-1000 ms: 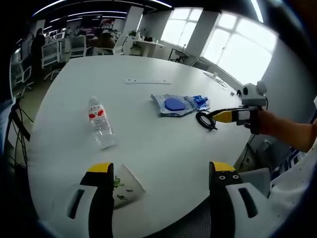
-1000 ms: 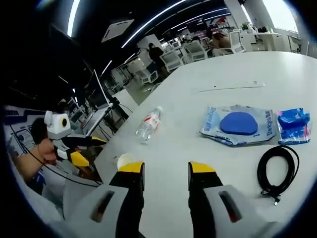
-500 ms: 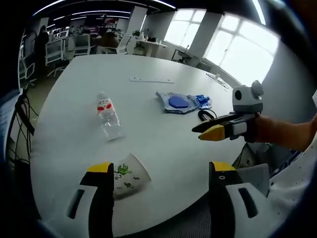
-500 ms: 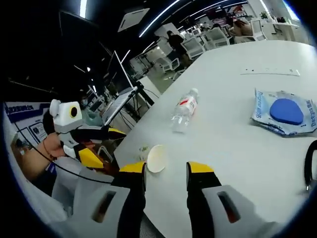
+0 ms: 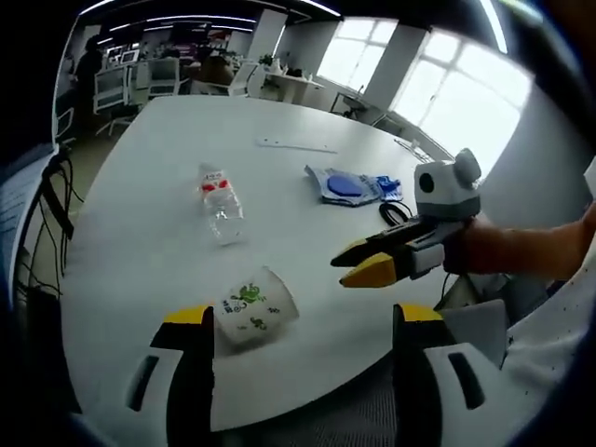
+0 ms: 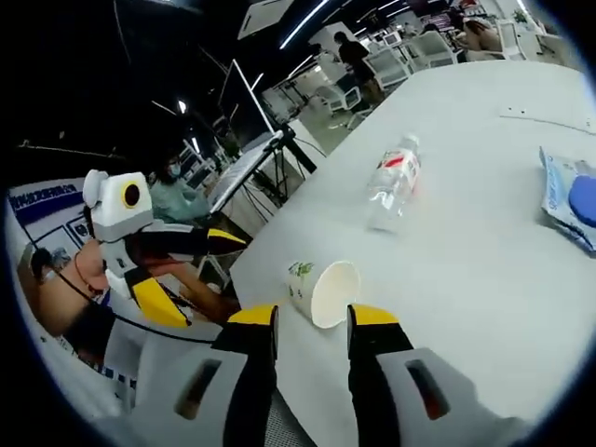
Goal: Arrange the tabletop items into an orderly group along one side of the table until the central work area is clear of visible clutter.
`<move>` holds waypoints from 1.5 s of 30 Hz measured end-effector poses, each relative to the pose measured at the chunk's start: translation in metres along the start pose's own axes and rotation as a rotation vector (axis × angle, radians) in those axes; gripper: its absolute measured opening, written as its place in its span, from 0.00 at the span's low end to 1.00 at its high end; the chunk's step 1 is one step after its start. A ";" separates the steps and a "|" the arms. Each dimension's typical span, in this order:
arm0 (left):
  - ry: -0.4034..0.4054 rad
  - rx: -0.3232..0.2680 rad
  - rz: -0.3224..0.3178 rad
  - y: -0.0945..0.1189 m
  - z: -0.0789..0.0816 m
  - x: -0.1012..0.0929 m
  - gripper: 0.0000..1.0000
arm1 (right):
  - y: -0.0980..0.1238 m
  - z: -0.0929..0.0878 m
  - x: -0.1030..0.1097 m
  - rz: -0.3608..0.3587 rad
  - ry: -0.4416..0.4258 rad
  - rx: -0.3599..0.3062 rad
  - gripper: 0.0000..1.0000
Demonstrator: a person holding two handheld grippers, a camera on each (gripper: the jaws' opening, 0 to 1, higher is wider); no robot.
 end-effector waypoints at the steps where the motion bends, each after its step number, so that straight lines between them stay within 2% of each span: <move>1: 0.001 0.000 0.001 0.000 -0.001 0.001 0.80 | -0.005 -0.001 0.000 0.006 0.000 0.011 0.27; 10: 0.022 -0.003 0.012 0.007 -0.007 0.010 0.80 | -0.034 -0.006 0.002 0.022 0.003 0.070 0.25; 23: 0.052 -0.006 0.021 0.009 -0.013 0.019 0.80 | -0.054 -0.008 -0.002 0.044 -0.011 0.103 0.19; 30: 0.059 -0.005 0.024 0.010 -0.014 0.021 0.80 | -0.058 -0.009 -0.002 0.052 -0.013 0.113 0.13; 35: 0.059 -0.002 0.023 0.009 -0.014 0.022 0.79 | -0.059 -0.010 -0.003 0.065 -0.008 0.126 0.03; 40: 0.060 -0.001 0.020 0.007 -0.014 0.021 0.79 | -0.058 -0.011 -0.002 0.077 -0.005 0.138 0.01; 45: 0.058 0.000 0.017 0.006 -0.013 0.020 0.79 | -0.055 -0.011 0.000 0.085 0.034 0.150 0.00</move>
Point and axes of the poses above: the point that each gripper's makers call its tool centre point, and the gripper's own axes: y roughly backward along the fingers, x roughly to its left, z roughly out of its top, the point moved 10 cm from there along y, roughly backward along the fingers
